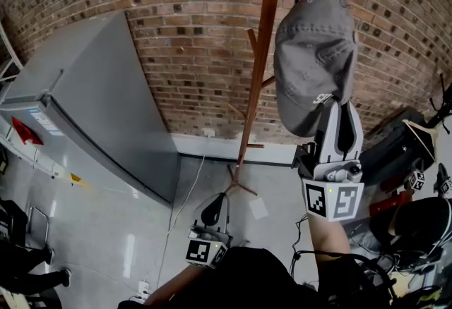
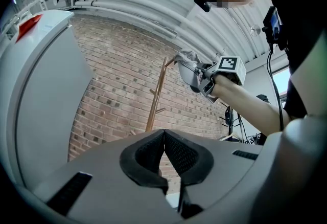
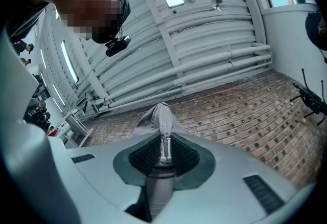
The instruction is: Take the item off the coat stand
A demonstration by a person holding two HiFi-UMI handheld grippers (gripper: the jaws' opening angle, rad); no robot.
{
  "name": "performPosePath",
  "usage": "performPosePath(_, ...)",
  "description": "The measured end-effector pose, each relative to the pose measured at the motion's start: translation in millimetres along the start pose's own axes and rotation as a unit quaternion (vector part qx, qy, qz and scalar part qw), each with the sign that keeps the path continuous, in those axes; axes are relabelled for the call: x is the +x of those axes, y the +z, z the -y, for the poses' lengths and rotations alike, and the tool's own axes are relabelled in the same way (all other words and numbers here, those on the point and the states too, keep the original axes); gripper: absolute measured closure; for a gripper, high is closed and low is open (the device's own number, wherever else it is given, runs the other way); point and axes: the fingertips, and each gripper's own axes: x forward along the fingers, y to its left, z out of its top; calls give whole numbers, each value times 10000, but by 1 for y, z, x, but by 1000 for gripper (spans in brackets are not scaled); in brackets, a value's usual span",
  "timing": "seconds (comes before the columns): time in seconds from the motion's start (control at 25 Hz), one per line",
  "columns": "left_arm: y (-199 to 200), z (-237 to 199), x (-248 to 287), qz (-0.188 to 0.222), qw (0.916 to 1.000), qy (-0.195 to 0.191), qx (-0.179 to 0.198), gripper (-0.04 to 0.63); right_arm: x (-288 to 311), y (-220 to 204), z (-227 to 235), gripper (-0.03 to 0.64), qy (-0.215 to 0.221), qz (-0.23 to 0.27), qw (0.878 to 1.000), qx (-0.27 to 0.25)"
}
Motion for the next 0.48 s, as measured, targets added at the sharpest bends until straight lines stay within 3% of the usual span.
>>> performPosePath(0.28, -6, -3, -10, -144, 9998, 109, -14, 578, -5, 13, 3, 552, -37, 66, 10000, -46)
performPosePath(0.48, 4, 3, -11, 92, 9999, -57, 13, 578, -16, 12, 0, 552, -64, 9, 10000, -20)
